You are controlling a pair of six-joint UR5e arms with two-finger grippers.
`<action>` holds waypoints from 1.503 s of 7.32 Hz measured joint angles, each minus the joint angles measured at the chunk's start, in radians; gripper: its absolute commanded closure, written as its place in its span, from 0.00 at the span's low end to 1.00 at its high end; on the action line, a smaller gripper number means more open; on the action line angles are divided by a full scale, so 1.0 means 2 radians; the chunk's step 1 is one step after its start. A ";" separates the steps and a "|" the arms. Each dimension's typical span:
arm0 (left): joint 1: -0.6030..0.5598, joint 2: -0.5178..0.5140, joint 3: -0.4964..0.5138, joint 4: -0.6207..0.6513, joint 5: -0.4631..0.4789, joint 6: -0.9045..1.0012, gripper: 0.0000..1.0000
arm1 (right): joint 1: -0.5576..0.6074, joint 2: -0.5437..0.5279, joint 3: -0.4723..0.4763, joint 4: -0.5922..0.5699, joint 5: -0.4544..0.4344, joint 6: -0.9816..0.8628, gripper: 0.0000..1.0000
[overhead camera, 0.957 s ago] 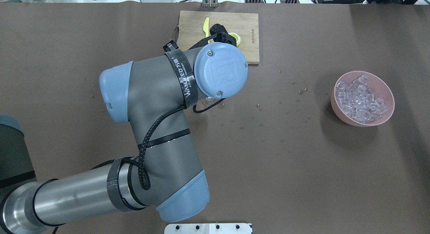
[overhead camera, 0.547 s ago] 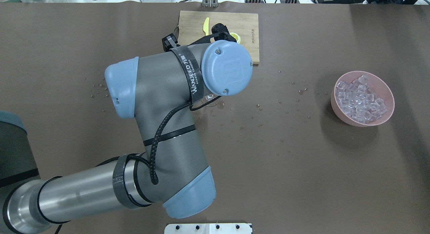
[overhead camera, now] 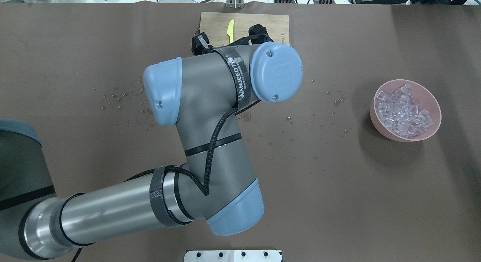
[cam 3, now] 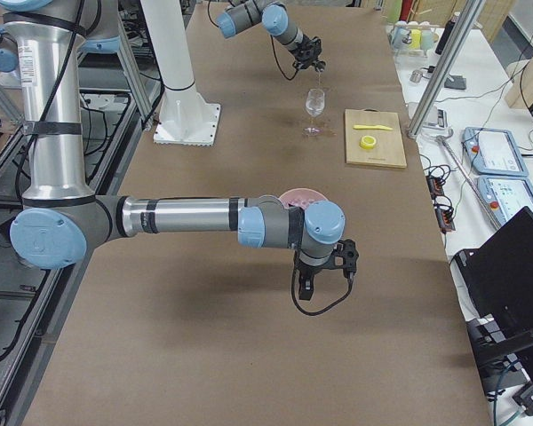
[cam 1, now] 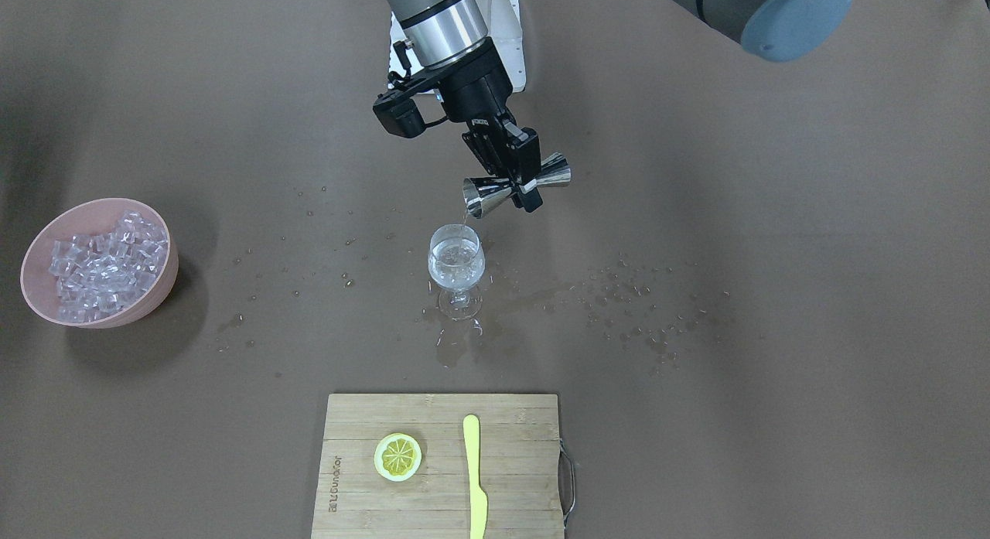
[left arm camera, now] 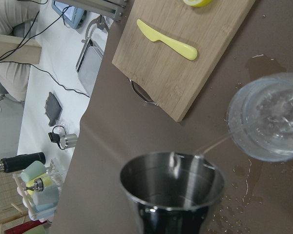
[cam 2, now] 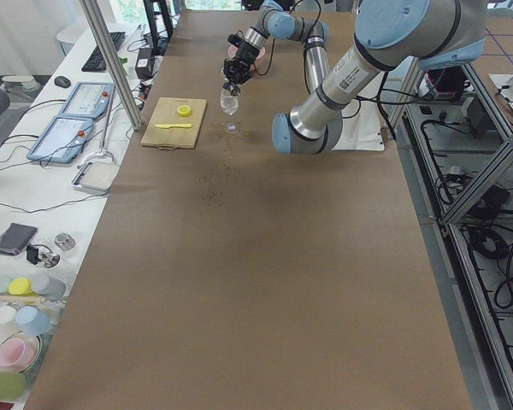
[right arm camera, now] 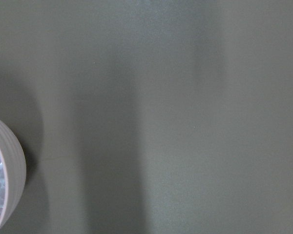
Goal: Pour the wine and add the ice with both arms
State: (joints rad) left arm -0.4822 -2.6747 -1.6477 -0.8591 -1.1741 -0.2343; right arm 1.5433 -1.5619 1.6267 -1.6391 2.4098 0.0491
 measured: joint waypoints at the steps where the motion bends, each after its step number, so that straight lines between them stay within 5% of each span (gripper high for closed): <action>1: 0.000 -0.005 0.007 0.007 0.006 0.011 1.00 | 0.000 0.001 0.000 0.000 0.000 0.000 0.00; 11: 0.001 0.009 -0.022 -0.016 0.007 -0.043 1.00 | 0.000 0.004 0.004 0.001 0.000 0.000 0.00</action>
State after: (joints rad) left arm -0.4806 -2.6569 -1.6914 -0.8910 -1.1598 -0.3202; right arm 1.5432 -1.5545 1.6357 -1.6372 2.4099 0.0491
